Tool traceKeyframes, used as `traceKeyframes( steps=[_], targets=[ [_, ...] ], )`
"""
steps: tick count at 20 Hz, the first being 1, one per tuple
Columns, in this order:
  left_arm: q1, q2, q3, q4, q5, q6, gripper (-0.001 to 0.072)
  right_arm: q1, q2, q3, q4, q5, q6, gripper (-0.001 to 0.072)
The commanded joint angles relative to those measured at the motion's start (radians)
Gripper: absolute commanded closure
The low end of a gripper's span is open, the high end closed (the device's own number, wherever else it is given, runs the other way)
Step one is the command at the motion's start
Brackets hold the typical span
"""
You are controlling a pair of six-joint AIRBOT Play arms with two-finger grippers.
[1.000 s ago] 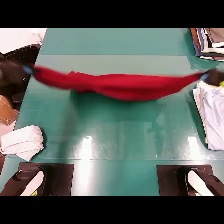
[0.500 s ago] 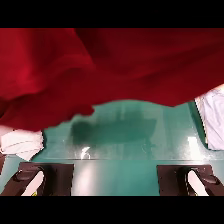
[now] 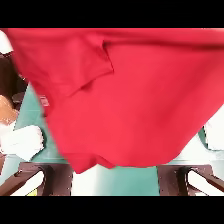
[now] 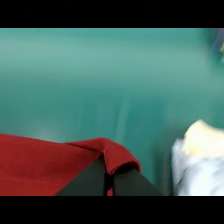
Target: Fold the shirts.
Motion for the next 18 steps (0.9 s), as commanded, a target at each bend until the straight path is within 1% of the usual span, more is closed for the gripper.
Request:
traceKeyframes(
  steps=[1,3,5,8,10,11,12,14,16,18],
  targets=[
    [-0.001,-0.236,-0.126,-0.004,-0.009,0.022,0.0685,0.039,-0.209,-0.151,-0.007,0.023,0.004,0.0696],
    [-0.001,-0.393,-0.127,-0.011,0.027,0.030,0.0685,0.068,-0.340,-0.213,-0.011,-0.003,0.001,0.0696],
    [-0.001,-0.510,-0.124,-0.040,0.111,0.032,0.0685,0.085,-0.470,-0.192,-0.011,-0.063,0.001,0.0696],
    [-0.001,-0.618,-0.061,-0.043,0.269,0.043,0.0686,0.089,-0.633,-0.023,-0.002,-0.102,0.007,0.0696],
    [-0.001,-0.632,-0.014,-0.038,0.347,0.072,0.0685,0.099,-0.691,0.085,-0.005,-0.116,0.011,0.0696],
    [0.000,-0.632,0.007,-0.038,0.364,0.078,0.0685,0.099,-0.704,0.128,-0.005,-0.129,0.011,0.0696],
    [0.000,-0.632,0.030,-0.037,0.351,0.078,0.0685,0.099,-0.706,0.159,-0.006,-0.140,0.011,0.0696],
    [0.003,-0.632,0.072,-0.028,0.237,0.077,0.0685,0.100,-0.680,0.168,-0.013,-0.155,0.011,0.0696],
    [-0.001,-0.632,0.085,-0.021,0.087,0.076,0.0686,0.100,-0.619,0.091,-0.035,-0.165,0.011,0.0696],
    [-0.019,-0.623,0.051,0.050,0.020,0.054,0.0687,0.101,-0.560,-0.019,-0.072,-0.171,0.011,0.0696]
  ],
)
